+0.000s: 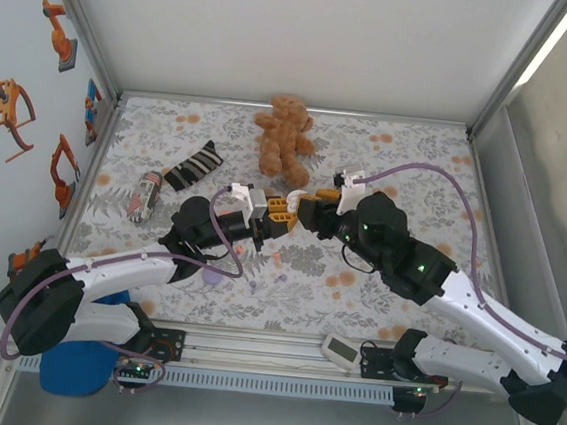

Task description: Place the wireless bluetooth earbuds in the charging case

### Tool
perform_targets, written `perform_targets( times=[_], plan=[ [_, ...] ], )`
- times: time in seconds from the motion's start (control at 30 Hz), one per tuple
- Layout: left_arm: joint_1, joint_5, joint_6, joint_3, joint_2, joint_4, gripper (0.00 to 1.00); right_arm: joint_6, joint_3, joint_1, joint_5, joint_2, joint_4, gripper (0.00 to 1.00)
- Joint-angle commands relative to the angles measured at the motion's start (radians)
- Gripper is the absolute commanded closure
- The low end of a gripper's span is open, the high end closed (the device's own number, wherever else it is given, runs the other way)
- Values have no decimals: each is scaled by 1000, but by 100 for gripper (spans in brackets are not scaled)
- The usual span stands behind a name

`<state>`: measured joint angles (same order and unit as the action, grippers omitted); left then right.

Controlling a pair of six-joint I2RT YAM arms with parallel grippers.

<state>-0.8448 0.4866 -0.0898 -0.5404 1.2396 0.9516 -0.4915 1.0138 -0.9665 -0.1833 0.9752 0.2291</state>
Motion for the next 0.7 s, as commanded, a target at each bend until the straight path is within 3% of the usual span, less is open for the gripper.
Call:
perform_targets(
  times=[0.0,0.27,0.43,0.67],
  plan=[
    [-7,10,-14,-3,-12,47,100,37,57,-9,-61,-40,47,45],
    [-7,3,-21,20,-36,37,100,106,71,-6,-97,-73,81,17],
    [-7,-1,-43,37,-62,50,100,141,55,13,-46,-69,61,1],
    [-6,-36,-35,44,-117,-34,100,78,9,173,229,-72,6,0]
  ],
)
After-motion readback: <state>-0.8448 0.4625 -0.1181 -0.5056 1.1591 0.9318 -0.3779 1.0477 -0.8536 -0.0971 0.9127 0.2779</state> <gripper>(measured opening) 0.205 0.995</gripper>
